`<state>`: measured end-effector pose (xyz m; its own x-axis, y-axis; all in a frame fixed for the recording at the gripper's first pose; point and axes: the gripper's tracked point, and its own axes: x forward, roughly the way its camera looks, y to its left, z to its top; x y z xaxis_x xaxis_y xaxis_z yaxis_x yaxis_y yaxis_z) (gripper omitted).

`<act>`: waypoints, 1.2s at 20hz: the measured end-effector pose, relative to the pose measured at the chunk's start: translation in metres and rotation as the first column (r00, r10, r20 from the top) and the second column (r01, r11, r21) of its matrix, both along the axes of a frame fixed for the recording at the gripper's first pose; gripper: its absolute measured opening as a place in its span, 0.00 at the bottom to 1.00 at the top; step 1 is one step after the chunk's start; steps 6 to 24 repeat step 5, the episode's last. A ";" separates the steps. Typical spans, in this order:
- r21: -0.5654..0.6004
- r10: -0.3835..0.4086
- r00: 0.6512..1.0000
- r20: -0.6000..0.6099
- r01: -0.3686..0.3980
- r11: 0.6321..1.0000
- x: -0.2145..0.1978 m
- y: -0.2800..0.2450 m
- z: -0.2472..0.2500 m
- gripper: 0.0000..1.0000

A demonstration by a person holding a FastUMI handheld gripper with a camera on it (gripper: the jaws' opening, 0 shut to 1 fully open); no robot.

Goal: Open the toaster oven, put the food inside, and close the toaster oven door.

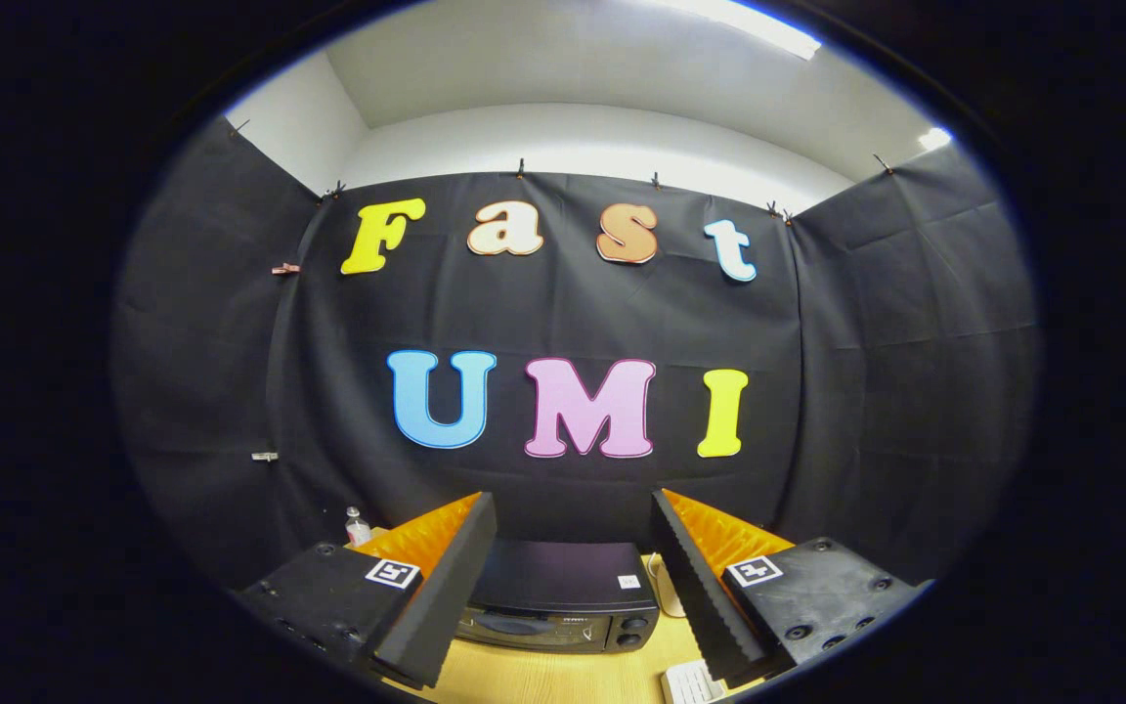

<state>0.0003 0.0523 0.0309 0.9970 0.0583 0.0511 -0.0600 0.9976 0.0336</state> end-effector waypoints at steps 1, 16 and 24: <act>0.005 0.001 1.000 -0.001 -0.001 1.000 0.000 0.001 0.000 0.98; 0.001 0.004 1.000 -0.003 -0.004 1.000 -0.001 0.000 -0.004 0.98; 0.001 0.004 1.000 -0.003 -0.004 1.000 -0.001 0.000 -0.004 0.98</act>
